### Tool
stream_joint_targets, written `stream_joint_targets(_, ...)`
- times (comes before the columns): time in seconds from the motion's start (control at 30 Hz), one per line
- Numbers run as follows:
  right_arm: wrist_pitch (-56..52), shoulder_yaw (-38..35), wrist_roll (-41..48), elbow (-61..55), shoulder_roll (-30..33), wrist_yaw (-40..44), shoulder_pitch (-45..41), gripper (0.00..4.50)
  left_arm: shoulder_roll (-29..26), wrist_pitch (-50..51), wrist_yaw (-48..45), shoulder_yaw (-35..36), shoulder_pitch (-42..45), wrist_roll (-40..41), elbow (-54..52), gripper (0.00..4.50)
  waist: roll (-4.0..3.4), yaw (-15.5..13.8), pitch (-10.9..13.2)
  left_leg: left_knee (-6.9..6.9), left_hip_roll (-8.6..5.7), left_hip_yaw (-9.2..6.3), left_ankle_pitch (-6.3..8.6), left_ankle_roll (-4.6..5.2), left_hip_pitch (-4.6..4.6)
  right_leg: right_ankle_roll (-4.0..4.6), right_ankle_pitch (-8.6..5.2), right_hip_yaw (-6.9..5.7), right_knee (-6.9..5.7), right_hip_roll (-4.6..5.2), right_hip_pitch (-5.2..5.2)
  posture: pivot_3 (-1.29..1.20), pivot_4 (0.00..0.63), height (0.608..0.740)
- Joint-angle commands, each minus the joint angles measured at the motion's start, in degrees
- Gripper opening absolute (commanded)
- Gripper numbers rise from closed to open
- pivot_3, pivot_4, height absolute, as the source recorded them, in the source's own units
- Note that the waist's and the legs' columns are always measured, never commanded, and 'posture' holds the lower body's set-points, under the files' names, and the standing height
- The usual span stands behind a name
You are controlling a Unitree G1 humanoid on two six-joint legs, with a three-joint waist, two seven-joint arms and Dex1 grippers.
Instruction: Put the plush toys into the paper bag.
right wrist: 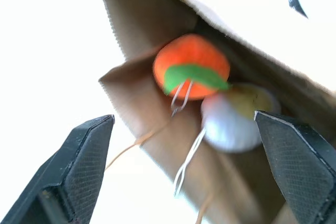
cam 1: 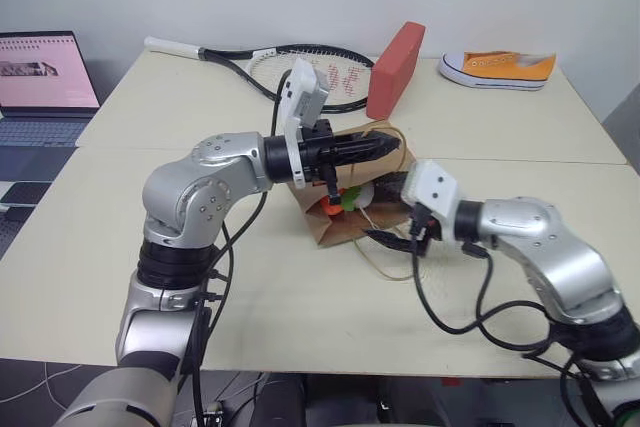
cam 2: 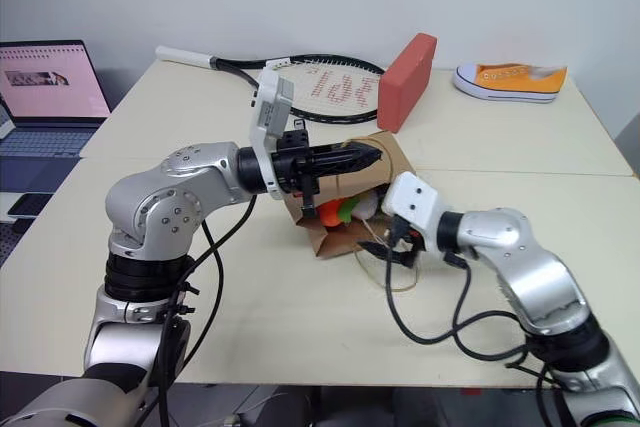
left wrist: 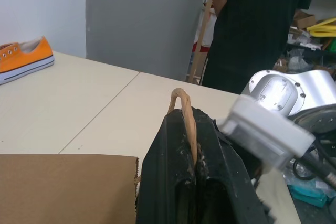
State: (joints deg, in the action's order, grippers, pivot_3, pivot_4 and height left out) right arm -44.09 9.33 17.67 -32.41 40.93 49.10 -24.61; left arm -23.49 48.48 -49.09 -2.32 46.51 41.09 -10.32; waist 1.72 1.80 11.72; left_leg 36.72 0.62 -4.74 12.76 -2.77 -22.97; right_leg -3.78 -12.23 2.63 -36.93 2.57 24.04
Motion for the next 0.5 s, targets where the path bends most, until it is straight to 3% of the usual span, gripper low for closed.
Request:
stream_joint_targets(0.03, -1.33, -7.0, 5.61, -4.31, 4.15, 3.68, 4.36, 4.46, 0.0, -1.06, 0.07, 0.26, 0.37, -0.12, -0.93, 0.0, 0.01, -0.02, 0.0, 0.0, 0.0, 0.0, 0.0, 0.0, -0.01, 0.0, 0.0, 0.0, 0.01, 0.0, 0.0, 0.0, 0.15, 0.74)
stream_joint_targets(0.2, 1.5, -7.27, 1.76, -0.19, 5.64, -0.57, 10.89, 4.46, 0.04, -1.28, -0.02, 0.34, 0.4, -0.21, -0.78, 0.0, 0.01, 0.05, -0.01, 0.06, 0.0, 0.03, 0.0, 0.0, 0.01, 0.03, -0.02, 0.02, 0.01, 0.0, -0.03, 0.0, 0.15, 0.74)
stream_joint_targets(0.47, -2.22, -2.58, -0.29, 8.83, -4.88, -10.11, 10.61, 4.46, 0.27, -1.3, 0.14, 0.64, 1.11, -0.4, -0.54, 0.0, 0.01, 0.09, -0.01, 0.06, 0.01, 0.05, 0.0, 0.0, 0.03, 0.0, 0.0, 0.05, -0.02, -0.01, -0.02, 0.0, 0.15, 0.74)
stream_joint_targets(0.5, -2.46, -2.19, -0.82, 10.02, -5.49, -10.85, 10.31, 4.3, 0.24, -1.25, 0.22, 0.75, 1.16, -0.36, -0.63, 0.0, 0.0, 0.06, 0.0, 0.06, 0.01, 0.05, 0.0, 0.0, 0.02, 0.0, 0.0, 0.05, -0.02, 0.0, -0.02, 0.0, 0.15, 0.74)
